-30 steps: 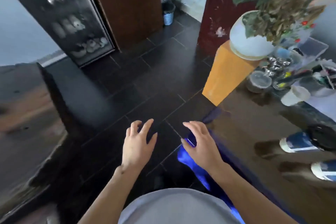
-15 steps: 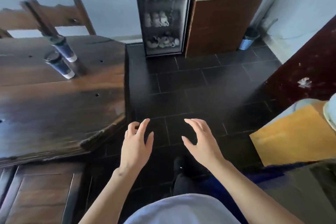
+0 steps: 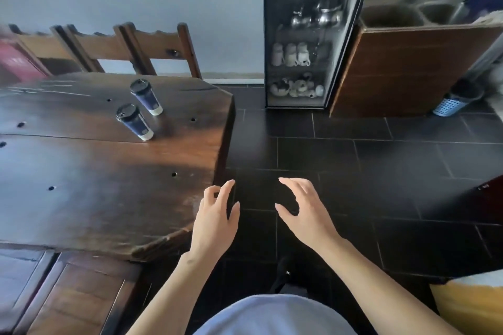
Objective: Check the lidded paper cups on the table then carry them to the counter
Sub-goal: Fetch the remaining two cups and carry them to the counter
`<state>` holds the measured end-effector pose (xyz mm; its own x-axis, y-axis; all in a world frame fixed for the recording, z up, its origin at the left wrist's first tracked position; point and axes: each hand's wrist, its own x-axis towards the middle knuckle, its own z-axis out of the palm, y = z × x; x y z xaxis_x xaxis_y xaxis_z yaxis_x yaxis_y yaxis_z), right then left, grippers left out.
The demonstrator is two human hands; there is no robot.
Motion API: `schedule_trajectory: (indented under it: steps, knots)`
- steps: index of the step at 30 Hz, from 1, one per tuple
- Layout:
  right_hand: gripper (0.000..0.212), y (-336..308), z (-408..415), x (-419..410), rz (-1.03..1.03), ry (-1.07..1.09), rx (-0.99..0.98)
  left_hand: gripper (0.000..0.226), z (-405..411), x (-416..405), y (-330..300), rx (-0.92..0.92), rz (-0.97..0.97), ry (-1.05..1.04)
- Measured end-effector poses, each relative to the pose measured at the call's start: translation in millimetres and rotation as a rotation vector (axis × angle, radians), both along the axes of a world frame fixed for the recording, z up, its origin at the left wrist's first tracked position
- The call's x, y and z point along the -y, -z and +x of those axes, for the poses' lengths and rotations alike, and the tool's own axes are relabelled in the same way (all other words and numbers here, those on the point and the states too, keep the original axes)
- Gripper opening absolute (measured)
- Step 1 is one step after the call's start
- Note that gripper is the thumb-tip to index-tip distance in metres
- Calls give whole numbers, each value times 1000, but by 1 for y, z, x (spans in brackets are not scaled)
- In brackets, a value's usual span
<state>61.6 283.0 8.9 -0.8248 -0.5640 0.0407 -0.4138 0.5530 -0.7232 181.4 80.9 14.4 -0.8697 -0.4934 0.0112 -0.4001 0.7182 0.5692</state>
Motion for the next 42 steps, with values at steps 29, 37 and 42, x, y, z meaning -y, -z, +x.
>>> schedule_trajectory:
  steps: [29, 37, 42]
  knots:
    - [57, 11, -352, 153, 97, -210, 65, 58, -288, 135, 23, 41, 63, -298]
    - [57, -7, -439, 288, 120, -425, 8, 57, -348, 216, 9, 10, 64, -536]
    - [56, -3, -473, 355, 140, -615, 4, 58, -363, 237, 7, 1, 56, -751]
